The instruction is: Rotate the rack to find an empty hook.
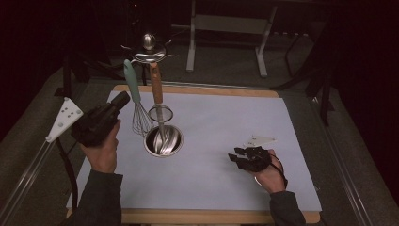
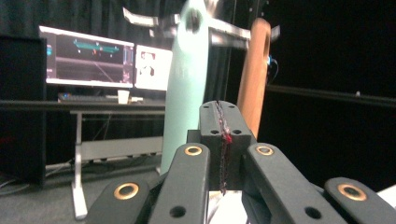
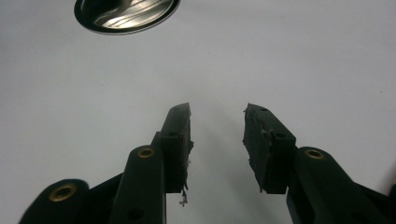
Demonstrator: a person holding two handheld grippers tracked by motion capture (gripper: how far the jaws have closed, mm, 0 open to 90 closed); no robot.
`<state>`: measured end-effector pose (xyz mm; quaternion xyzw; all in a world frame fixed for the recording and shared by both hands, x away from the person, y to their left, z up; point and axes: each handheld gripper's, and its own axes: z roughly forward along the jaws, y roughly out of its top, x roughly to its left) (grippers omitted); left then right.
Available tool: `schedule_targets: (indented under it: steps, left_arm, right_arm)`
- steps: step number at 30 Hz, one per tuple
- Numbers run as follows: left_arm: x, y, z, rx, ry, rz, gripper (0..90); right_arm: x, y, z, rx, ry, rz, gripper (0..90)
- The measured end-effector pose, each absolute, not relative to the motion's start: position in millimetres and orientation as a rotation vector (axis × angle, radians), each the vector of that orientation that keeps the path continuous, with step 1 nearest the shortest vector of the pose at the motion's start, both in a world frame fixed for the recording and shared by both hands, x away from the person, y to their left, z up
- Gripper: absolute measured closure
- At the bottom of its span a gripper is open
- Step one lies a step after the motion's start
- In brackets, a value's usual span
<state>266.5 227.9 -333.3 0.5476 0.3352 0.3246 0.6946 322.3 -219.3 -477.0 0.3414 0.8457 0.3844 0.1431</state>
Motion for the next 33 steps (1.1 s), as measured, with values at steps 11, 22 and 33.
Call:
schedule_targets:
  steps: [11,22,33]
  left_arm:
    - [280.2,223.8,-296.4,1.205,0.718,0.756,90.0]
    - [288.3,220.7,-286.0,1.223,0.718,0.784,90.0]
    - [291.3,217.2,-280.6,1.256,0.721,0.838,90.0]
  right_arm:
    - [322.3,-220.4,-477.8,0.988,2.444,1.108,60.8]
    - [322.3,-221.1,-479.3,0.997,2.445,1.104,61.3]
    - [322.8,-221.8,-480.9,1.002,2.445,1.107,62.2]
